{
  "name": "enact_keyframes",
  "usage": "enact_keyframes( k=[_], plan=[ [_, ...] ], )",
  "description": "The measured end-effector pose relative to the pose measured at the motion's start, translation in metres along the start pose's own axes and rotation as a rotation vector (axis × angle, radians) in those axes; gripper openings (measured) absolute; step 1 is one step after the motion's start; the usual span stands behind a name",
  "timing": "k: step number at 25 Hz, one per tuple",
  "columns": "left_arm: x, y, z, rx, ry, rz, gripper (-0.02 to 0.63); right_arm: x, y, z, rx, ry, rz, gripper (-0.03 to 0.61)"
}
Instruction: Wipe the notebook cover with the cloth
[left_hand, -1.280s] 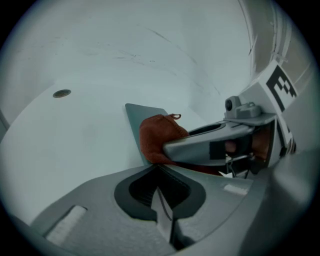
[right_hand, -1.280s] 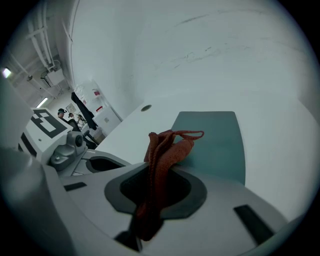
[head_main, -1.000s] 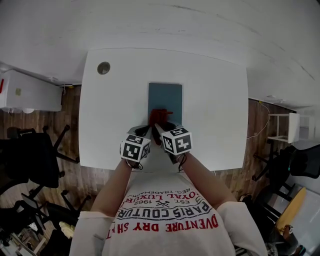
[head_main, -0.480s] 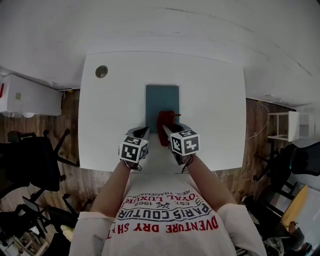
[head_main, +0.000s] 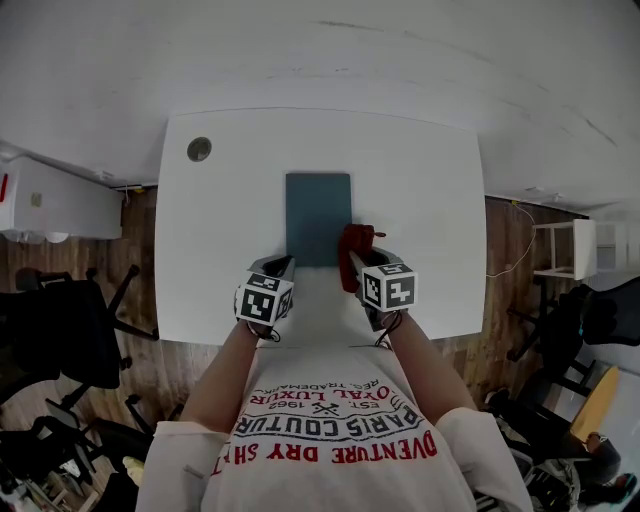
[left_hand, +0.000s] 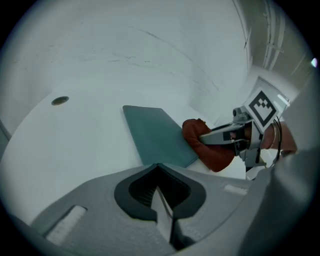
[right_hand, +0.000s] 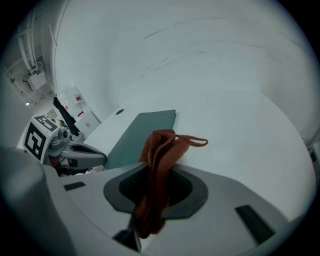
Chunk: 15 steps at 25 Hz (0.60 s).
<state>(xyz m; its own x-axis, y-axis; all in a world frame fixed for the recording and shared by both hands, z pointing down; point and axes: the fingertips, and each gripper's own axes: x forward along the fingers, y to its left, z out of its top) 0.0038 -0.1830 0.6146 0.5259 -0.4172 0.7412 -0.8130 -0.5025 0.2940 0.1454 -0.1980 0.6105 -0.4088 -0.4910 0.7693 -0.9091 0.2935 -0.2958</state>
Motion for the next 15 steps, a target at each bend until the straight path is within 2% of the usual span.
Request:
enact_keyframes(
  k=[5,9,12,15],
  plan=[
    [-0.001,0.0,-0.001,0.011,0.005,0.01,0.009,-0.01,-0.012,-0.001,-0.018,0.008,-0.084,0.086],
    [0.001,0.0,-0.001,0.033,0.036,0.022,0.009,-0.024,-0.011,0.008,0.047,-0.045,-0.064,0.081],
    [0.001,-0.002,-0.001,0.057,0.068,0.022,0.009,-0.04,-0.011,0.018,0.041,-0.093,-0.063,0.08],
    [-0.006,-0.004,0.009,0.082,0.019,0.042,0.009,-0.052,-0.011,0.028,0.006,-0.134,-0.067,0.08]
  ],
)
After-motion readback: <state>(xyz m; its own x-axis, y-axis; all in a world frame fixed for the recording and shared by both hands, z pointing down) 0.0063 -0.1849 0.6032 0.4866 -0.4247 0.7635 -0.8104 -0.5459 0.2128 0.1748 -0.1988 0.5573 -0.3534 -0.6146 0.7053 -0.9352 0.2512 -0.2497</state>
